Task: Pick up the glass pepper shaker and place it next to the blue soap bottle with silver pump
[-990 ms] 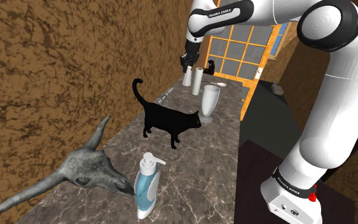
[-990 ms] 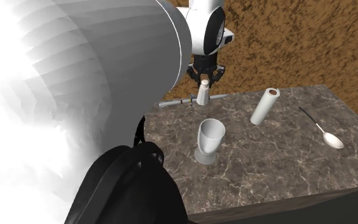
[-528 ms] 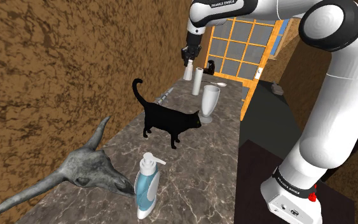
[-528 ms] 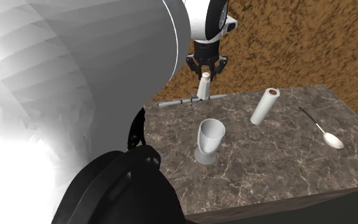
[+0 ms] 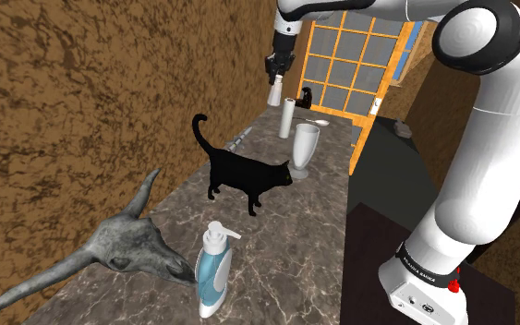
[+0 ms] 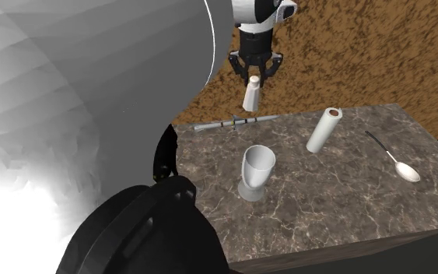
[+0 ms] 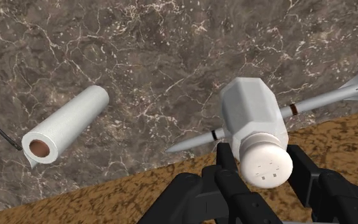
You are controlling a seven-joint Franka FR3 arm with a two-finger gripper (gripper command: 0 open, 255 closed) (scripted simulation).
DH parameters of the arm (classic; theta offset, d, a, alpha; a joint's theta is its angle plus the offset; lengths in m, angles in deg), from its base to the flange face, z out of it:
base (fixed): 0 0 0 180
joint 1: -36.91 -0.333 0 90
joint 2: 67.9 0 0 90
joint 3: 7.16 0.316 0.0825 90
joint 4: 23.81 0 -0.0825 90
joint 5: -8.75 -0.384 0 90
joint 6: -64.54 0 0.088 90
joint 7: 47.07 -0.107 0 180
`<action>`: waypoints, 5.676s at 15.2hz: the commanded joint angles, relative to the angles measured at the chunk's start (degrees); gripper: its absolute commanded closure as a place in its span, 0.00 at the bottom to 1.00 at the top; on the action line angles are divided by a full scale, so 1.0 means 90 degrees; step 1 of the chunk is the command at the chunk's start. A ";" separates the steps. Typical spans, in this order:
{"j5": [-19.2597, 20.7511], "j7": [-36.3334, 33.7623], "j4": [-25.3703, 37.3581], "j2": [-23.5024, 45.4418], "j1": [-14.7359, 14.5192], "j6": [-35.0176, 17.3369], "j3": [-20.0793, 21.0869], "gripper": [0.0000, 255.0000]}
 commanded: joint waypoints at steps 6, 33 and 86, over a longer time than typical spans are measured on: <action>-0.0011 0.0030 0.0772 0.0140 -0.0005 0.0633 0.0004 1.00; -0.0312 -0.2823 -0.4323 -0.4717 -0.1357 0.0606 0.1699 1.00; -0.1952 -0.5159 -0.7510 -0.5611 -0.2457 -0.1702 0.4240 1.00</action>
